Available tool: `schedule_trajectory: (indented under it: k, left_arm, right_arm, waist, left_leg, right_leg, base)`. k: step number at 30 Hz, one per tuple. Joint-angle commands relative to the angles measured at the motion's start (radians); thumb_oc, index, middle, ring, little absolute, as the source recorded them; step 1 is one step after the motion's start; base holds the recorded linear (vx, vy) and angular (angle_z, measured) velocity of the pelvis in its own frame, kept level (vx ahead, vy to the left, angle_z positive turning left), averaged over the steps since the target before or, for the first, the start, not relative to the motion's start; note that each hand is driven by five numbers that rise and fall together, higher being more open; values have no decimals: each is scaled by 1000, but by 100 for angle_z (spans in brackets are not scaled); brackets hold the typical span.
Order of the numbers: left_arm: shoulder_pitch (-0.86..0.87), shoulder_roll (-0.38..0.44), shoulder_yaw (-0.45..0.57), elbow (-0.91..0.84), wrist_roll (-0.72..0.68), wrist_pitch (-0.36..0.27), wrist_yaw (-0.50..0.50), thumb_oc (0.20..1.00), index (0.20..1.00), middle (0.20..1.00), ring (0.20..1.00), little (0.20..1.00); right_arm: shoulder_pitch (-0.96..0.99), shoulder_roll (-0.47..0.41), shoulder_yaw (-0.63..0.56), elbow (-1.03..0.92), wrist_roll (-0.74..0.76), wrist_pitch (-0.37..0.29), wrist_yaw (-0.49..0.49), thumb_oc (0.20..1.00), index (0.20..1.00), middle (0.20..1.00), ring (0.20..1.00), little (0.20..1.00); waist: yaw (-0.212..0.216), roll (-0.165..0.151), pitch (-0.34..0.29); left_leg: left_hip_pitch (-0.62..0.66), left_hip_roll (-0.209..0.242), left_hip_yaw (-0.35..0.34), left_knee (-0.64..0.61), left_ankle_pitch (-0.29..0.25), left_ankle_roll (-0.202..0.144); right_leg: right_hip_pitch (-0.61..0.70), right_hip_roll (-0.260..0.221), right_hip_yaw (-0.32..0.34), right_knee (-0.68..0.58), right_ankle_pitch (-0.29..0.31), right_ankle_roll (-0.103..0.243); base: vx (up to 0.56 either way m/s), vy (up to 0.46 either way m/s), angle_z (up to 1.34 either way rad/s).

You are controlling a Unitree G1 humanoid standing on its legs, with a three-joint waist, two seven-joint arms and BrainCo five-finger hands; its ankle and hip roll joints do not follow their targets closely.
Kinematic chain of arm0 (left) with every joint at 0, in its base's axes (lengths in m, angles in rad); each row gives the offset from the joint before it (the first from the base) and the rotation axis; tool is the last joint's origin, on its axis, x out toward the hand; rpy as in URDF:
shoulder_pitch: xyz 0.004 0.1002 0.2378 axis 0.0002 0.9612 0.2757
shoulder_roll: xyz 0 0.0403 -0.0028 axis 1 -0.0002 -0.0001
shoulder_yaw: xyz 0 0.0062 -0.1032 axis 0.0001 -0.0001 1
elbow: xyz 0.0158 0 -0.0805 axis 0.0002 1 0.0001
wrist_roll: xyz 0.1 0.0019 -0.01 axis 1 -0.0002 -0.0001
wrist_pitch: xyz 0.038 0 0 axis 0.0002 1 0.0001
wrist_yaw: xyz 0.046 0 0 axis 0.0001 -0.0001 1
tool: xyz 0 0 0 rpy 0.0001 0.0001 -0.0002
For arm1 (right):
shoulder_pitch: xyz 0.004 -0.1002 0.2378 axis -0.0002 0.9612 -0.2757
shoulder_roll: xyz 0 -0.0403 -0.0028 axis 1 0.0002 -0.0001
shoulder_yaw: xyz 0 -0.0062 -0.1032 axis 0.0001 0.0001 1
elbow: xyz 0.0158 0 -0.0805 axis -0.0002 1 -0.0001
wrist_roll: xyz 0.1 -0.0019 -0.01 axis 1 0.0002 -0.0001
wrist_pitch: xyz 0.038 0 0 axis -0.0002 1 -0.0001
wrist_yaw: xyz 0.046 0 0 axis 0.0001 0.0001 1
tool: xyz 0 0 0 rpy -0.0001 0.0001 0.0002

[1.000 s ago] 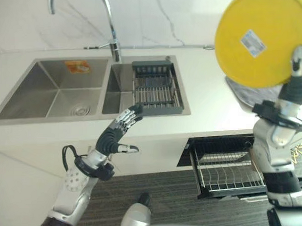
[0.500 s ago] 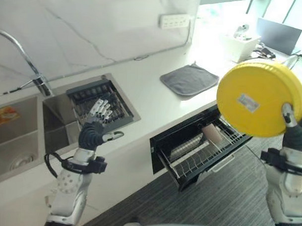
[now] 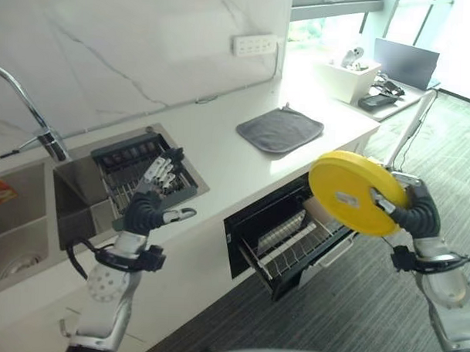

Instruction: Place the dishes in the dishwasher.

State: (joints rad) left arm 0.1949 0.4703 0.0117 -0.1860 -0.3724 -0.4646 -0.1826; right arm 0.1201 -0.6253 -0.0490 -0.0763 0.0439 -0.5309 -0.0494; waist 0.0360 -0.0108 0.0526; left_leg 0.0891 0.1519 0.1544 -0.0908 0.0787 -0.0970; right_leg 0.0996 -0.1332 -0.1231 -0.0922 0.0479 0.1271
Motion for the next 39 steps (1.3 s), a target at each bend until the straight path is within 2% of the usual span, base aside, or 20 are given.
schedule_trajectory:
  k: [1,3,6,14,20,24,27,32,39]
  left_arm:
    - [-37,52,50,17,-13,-82,-46,1000,1000,1000,1000,1000]
    - [-40,57,50,19,-15,-79,-56,1000,1000,1000,1000,1000]
    - [-38,76,56,29,-22,-67,-94,1000,1000,1000,1000,1000]
    - [-68,112,26,50,-35,-54,-147,1000,1000,1000,1000,1000]
    - [-74,149,-7,51,-22,-99,-194,1000,1000,1000,1000,1000]
    - [-88,170,-26,67,-13,-111,-163,1000,1000,1000,1000,1000]
    - [-101,179,-38,80,-21,-94,-192,1000,1000,1000,1000,1000]
    - [-122,202,-56,88,-43,-111,-212,1000,1000,1000,1000,1000]
    - [-112,252,-53,78,-34,-109,-265,1000,1000,1000,1000,1000]
  right_arm:
    - [-142,-34,-22,2,-49,-45,9,200,200,200,200,200]
    - [-154,-51,-11,17,-73,-48,11,200,200,200,200,200]
    - [-186,-108,23,44,-197,-67,3,200,200,200,200,200]
    - [-265,-191,104,111,-348,-74,11,200,200,200,200,200]
    - [-298,-250,200,155,-439,-72,21,200,200,200,200,200]
    - [-315,-254,265,204,-442,-85,14,200,200,200,200,200]
    - [-330,-246,324,255,-460,-78,5,200,200,200,200,200]
    - [-352,-254,391,318,-478,-61,-31,200,200,200,200,200]
    - [-373,-217,481,452,-516,-62,-114,200,200,200,200,200]
  waist:
    - [23,-28,-5]
    - [29,-30,-6]
    - [49,-33,-5]
    - [86,-28,19]
    - [108,-33,41]
    - [116,-35,55]
    - [128,-41,74]
    - [149,-39,108]
    - [192,-55,142]
  left_leg:
    - [-4,-33,-84,4,-37,36]
    - [-5,-37,-90,4,-38,38]
    - [-1,-48,-98,4,-39,47]
    - [-3,-52,-122,4,-29,50]
    - [-3,-52,-134,13,-23,53]
    - [1,-55,-142,26,-22,57]
    - [-5,-55,-151,60,-28,59]
    - [-33,-56,-172,119,-35,59]
    - [-48,-63,-191,191,-52,62]
  right_leg:
    - [49,-32,-96,69,-22,5]
    - [51,-33,-98,68,-22,5]
    - [52,-37,-106,79,-27,5]
    - [51,-46,-124,106,-40,10]
    - [55,-45,-129,133,-49,11]
    - [55,-37,-125,162,-60,7]
    - [53,-29,-126,195,-72,0]
    - [49,-23,-130,232,-81,-7]
    - [66,-10,-133,261,-80,-11]
  base:
    - [37,-30,9]
    - [78,-29,8]
    - [131,-53,20]
    - [78,-42,12]
    - [56,-12,13]
    - [51,-1,4]
    - [34,-32,1]
    - [3,-26,10]
    - [73,-70,10]
